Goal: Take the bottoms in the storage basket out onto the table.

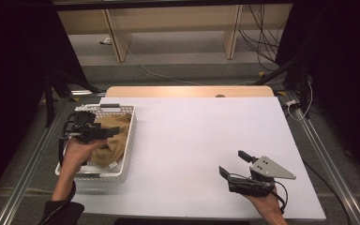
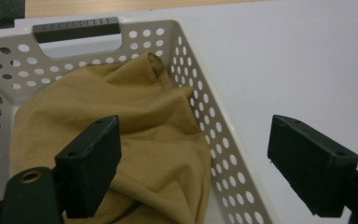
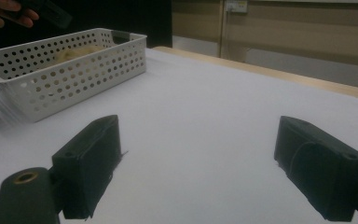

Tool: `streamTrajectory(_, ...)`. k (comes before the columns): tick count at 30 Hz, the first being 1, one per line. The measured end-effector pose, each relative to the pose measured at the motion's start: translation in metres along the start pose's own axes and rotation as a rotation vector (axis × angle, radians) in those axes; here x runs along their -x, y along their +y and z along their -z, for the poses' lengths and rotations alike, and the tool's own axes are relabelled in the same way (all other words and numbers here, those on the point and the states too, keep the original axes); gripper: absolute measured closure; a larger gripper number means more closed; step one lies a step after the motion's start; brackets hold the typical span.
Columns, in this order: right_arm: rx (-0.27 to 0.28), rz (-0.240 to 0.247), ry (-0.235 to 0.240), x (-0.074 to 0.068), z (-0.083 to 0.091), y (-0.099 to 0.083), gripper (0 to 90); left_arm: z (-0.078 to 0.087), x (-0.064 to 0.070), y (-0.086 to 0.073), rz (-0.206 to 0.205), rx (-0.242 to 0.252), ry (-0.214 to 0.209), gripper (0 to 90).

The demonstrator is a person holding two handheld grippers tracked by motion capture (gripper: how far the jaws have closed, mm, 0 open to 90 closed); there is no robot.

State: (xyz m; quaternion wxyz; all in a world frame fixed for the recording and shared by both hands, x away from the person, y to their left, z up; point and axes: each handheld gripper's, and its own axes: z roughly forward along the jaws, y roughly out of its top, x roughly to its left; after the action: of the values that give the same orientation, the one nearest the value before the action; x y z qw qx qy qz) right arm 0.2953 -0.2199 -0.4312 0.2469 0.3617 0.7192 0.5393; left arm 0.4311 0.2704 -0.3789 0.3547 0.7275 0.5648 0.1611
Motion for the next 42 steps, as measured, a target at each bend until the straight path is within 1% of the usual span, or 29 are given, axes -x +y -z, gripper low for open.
streamTrajectory(1,0.001,0.001,0.005,0.0,0.0,0.0,15.5,-0.005,-0.004,0.001,0.007,-0.028,0.017,17.4)
streamTrajectory(2,0.001,0.001,0.005,0.0,0.0,0.0,15.5,-0.005,-0.004,0.001,0.007,-0.028,0.017,17.4)
streamTrajectory(3,0.001,0.007,0.006,0.0,0.001,0.0,15.5,-0.006,-0.006,0.0,0.009,-0.038,0.03,17.4)
streamTrajectory(4,0.001,0.007,0.006,0.0,0.001,0.0,15.5,-0.007,-0.009,0.0,0.01,-0.05,0.034,17.4)
streamTrajectory(5,0.002,0.005,0.009,0.0,0.001,0.0,15.6,-0.01,-0.014,-0.001,0.021,-0.064,0.039,17.4)
streamTrajectory(6,0.002,0.005,0.009,0.0,0.001,0.0,15.6,-0.01,-0.014,-0.001,0.021,-0.064,0.039,17.4)
streamTrajectory(7,0.001,0.004,0.008,0.001,0.001,0.0,15.7,-0.014,-0.017,-0.001,0.028,-0.082,0.041,17.4)
streamTrajectory(8,0.001,0.004,0.008,0.001,0.001,0.0,15.7,-0.014,-0.017,-0.001,0.028,-0.082,0.041,17.3)
streamTrajectory(9,0.003,0.003,0.009,0.001,0.001,0.0,15.7,-0.019,-0.019,-0.003,0.031,-0.1,0.05,17.4)
streamTrajectory(10,0.003,0.003,0.009,0.001,0.001,0.0,15.7,-0.019,-0.019,-0.003,0.031,-0.1,0.05,17.4)
streamTrajectory(11,-0.001,0.005,0.011,0.0,0.001,0.0,15.7,-0.022,-0.021,-0.004,0.038,-0.104,0.036,17.4)
streamTrajectory(14,-0.006,0.012,0.01,-0.001,0.001,0.001,15.7,-0.025,-0.023,-0.005,0.033,-0.116,0.047,17.4)
streamTrajectory(17,-0.003,0.013,0.014,-0.001,0.0,0.0,15.7,-0.03,-0.024,-0.006,0.034,-0.137,0.043,17.4)
streamTrajectory(20,-0.003,0.012,0.017,-0.001,0.0,0.0,15.8,-0.037,-0.026,-0.007,0.022,-0.162,0.042,17.4)
streamTrajectory(22,-0.004,0.013,0.017,-0.001,0.0,0.0,15.7,-0.042,-0.027,-0.008,0.019,-0.187,0.041,17.3)
streamTrajectory(23,-0.007,0.012,0.017,-0.001,-0.001,0.0,15.8,-0.046,-0.027,-0.01,0.016,-0.217,0.033,17.4)
streamTrajectory(24,-0.007,0.012,0.017,-0.001,-0.001,0.0,15.8,-0.046,-0.027,-0.01,0.016,-0.217,0.033,17.4)
streamTrajectory(26,-0.008,0.015,0.018,-0.001,-0.001,0.0,15.8,-0.051,-0.028,-0.011,0.019,-0.237,0.028,17.4)
streamTrajectory(27,-0.009,0.013,0.018,-0.001,-0.001,-0.001,15.8,-0.056,-0.031,-0.013,0.03,-0.254,0.02,17.5)
streamTrajectory(28,-0.013,0.015,0.017,-0.001,-0.001,-0.001,15.8,-0.059,-0.032,-0.014,0.029,-0.27,0.013,17.5)
streamTrajectory(29,-0.013,0.015,0.017,-0.001,-0.001,-0.001,15.8,-0.059,-0.032,-0.014,0.029,-0.27,0.013,17.5)
streamTrajectory(30,-0.013,0.016,0.02,-0.001,-0.001,-0.001,15.8,-0.062,-0.033,-0.015,0.029,-0.286,0.007,17.5)
streamTrajectory(31,-0.014,0.017,0.02,-0.001,-0.001,-0.001,15.8,-0.065,-0.033,-0.017,0.023,-0.306,0.007,17.1)
streamTrajectory(36,-0.021,0.018,0.021,-0.002,-0.002,-0.001,15.8,-0.069,-0.032,-0.016,0.012,-0.328,0.006,16.8)
streamTrajectory(39,-0.024,0.017,0.022,-0.002,-0.004,-0.002,15.9,-0.073,-0.033,-0.017,0.016,-0.338,0.004,16.1)
streamTrajectory(41,-0.025,0.018,0.024,-0.003,-0.004,-0.002,15.9,-0.079,-0.032,-0.02,0.004,-0.37,0.0,15.5)
streamTrajectory(42,-0.025,0.019,0.024,-0.003,-0.004,-0.002,15.9,-0.08,-0.031,-0.02,-0.005,-0.377,0.0,15.4)
